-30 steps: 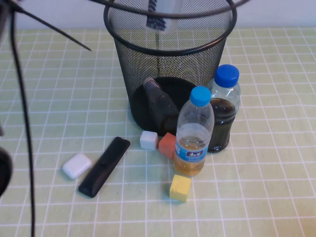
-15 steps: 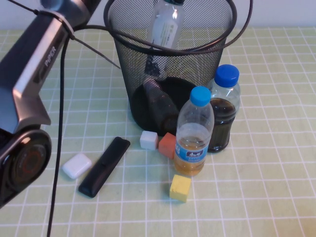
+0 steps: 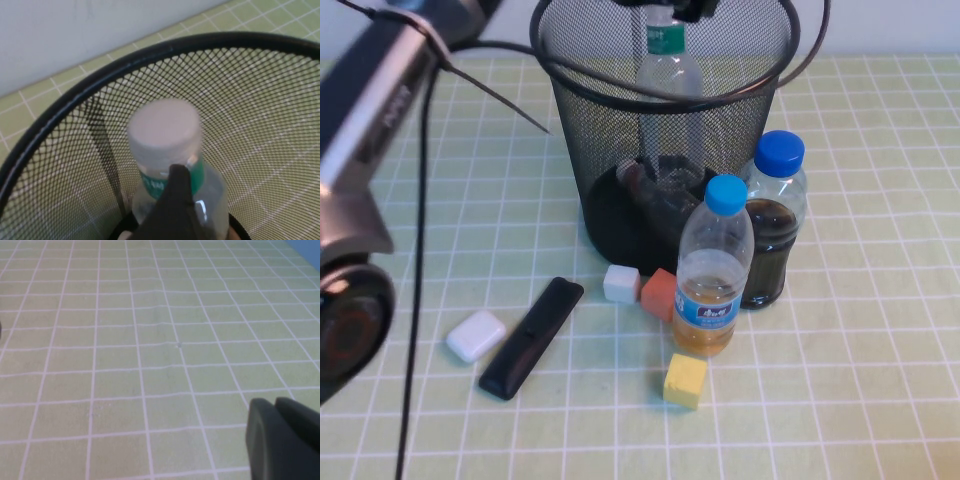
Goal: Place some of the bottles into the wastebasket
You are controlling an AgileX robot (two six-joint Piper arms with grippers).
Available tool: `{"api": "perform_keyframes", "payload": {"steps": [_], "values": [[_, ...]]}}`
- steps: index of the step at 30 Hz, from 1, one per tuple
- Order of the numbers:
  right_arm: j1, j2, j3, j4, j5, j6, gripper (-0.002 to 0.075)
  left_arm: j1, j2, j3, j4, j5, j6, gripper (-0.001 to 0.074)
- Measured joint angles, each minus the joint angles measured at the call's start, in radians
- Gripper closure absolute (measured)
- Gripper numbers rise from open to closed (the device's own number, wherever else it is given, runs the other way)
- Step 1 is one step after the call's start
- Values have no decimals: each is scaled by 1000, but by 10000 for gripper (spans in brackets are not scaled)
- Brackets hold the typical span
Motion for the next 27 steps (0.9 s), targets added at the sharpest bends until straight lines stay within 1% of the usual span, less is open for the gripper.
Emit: {"api": "perform_keyframes", "payload": {"steps": [1, 3, 4, 8, 9, 11, 14, 19, 23, 27], "values": [[0, 0, 0, 0, 0, 0, 733, 0, -22, 0, 0, 21, 0, 166], [0, 0, 0, 0, 0, 0, 733, 0, -88, 0, 0, 75, -4, 245], [0, 0, 0, 0, 0, 0, 733, 0, -124, 0, 0, 101, -4, 305], [0, 0, 0, 0, 0, 0, 733, 0, -267, 0, -17, 198, 1, 594], [0, 0, 0, 0, 0, 0, 733, -2, -303, 2, -17, 209, 6, 643], [0, 0, 0, 0, 0, 0, 733, -9, -372, 24, -17, 217, 17, 692], [0, 0, 0, 0, 0, 0, 733, -10, -509, 111, -22, 219, 45, 723], [0, 0, 0, 0, 0, 0, 733, -10, -789, 376, 23, 215, 71, 733], [0, 0, 0, 0, 0, 0, 733, -10, -1071, 655, 75, 137, 33, 734], [0, 0, 0, 0, 0, 0, 733, -10, -1368, 1007, 104, -26, -24, 734]]}}
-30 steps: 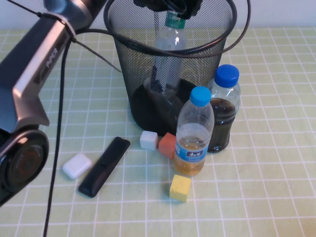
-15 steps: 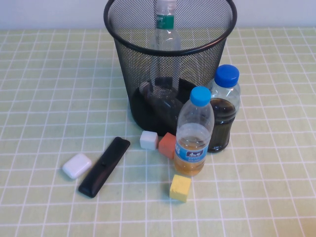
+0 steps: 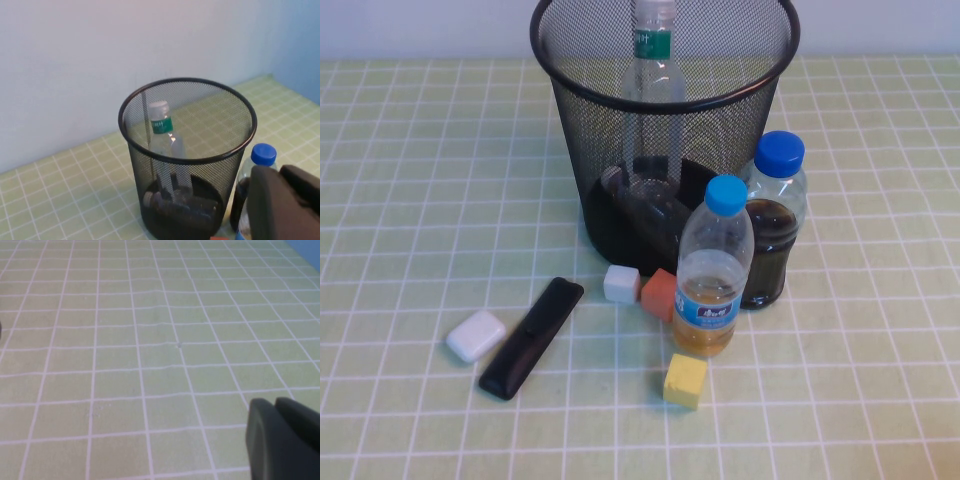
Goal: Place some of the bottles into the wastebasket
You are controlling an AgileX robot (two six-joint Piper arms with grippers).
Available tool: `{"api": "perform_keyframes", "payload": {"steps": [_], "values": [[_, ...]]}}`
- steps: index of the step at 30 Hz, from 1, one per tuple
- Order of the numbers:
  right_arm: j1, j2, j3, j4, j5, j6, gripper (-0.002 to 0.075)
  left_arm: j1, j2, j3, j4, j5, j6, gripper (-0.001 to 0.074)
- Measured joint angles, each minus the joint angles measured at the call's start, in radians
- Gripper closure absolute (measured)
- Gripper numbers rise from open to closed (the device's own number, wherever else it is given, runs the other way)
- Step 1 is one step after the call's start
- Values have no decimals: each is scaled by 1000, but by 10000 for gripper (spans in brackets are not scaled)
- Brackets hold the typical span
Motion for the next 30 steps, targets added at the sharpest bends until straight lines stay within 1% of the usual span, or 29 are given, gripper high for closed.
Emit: {"api": "perform_keyframes", "payload": {"steps": [5, 7, 10, 19, 28, 30], "values": [[0, 0, 0, 0, 0, 0, 733, 0, -362, 406, 82, -262, -116, 735], [0, 0, 0, 0, 0, 0, 733, -1, -468, 524, 136, -308, -186, 736], [0, 0, 0, 0, 0, 0, 733, -1, -544, 649, 190, -325, -253, 736], [0, 0, 0, 0, 0, 0, 733, -1, -564, 809, 196, -351, -278, 736], [0, 0, 0, 0, 0, 0, 733, -1, -564, 920, 200, -338, -274, 736], [0, 0, 0, 0, 0, 0, 733, -1, -564, 971, 218, -409, -255, 736]]}}
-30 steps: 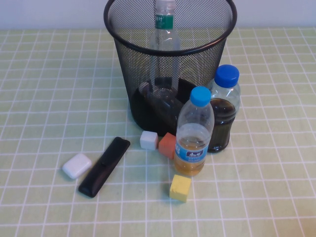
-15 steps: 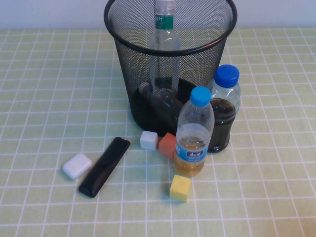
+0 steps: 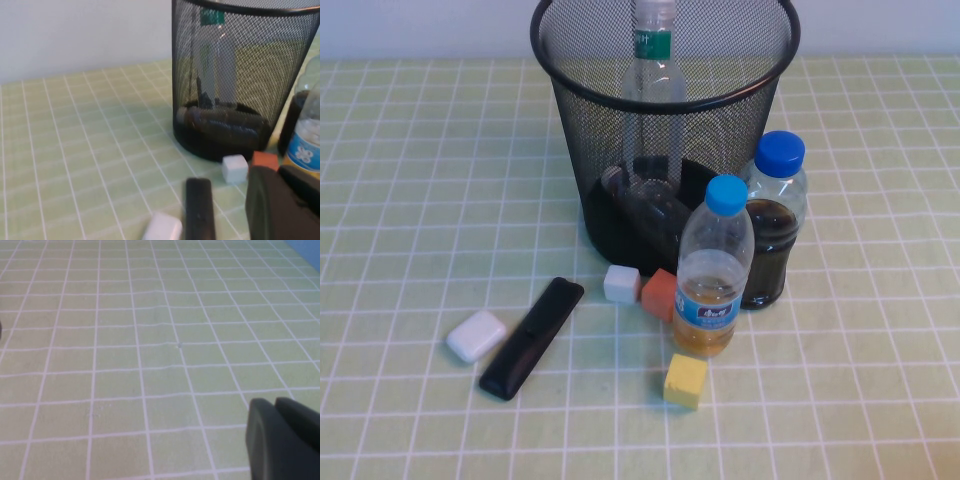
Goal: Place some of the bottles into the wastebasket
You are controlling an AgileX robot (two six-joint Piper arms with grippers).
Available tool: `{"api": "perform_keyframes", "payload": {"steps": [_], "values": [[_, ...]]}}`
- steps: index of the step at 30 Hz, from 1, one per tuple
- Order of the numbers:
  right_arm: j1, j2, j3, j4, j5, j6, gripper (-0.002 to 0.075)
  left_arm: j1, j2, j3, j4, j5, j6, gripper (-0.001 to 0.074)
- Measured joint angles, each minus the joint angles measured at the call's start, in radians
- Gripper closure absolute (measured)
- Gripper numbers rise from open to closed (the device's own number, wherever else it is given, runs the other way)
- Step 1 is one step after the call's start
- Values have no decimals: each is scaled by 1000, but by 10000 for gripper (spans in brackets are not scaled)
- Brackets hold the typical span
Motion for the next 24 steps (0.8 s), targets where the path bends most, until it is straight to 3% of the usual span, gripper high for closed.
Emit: {"api": "perform_keyframes", "payload": {"steps": [5, 12, 18, 24], "values": [[0, 0, 0, 0, 0, 0, 733, 19, -12, 210, 44, -336, 63, 736], [0, 0, 0, 0, 0, 0, 733, 237, -131, 453, -149, -596, 294, 736], [0, 0, 0, 0, 0, 0, 733, 387, -229, 542, -163, -661, 312, 736], [0, 0, 0, 0, 0, 0, 733, 418, -251, 549, -185, -559, 319, 736]]}}
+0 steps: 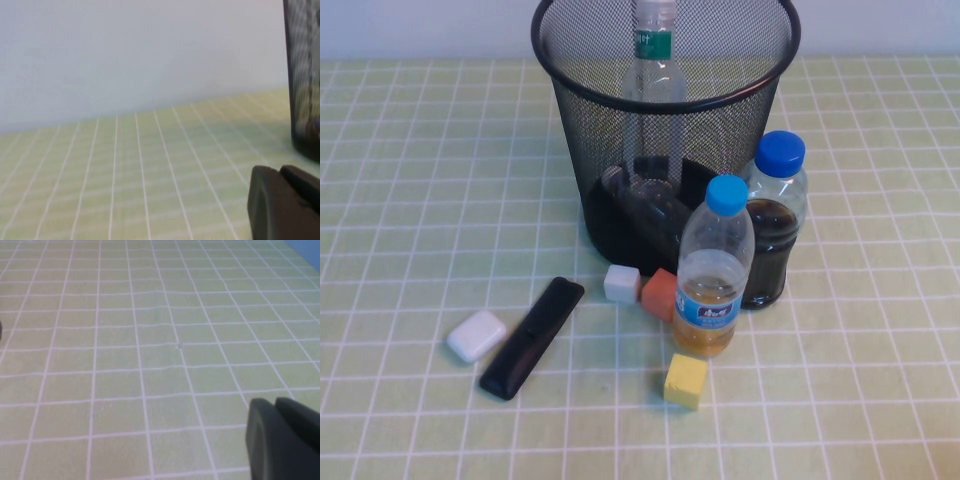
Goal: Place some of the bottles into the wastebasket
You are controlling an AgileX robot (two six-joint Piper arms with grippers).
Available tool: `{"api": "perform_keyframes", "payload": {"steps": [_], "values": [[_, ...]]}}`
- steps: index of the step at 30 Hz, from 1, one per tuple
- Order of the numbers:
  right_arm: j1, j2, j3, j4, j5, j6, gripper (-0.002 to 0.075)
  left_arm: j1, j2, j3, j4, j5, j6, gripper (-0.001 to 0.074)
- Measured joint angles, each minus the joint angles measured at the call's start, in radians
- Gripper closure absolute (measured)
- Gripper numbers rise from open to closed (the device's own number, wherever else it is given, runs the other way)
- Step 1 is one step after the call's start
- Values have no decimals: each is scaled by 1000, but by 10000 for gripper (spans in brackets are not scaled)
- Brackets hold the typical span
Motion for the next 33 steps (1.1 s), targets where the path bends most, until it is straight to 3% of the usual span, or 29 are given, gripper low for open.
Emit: {"api": "perform_keyframes", "payload": {"steps": [11, 33], "values": [[0, 0, 0, 0, -2, 0, 733, 45, 0, 4, -4, 306, 1, 736], [0, 0, 0, 0, -2, 0, 733, 45, -2, 4, -4, 310, 1, 736]]}}
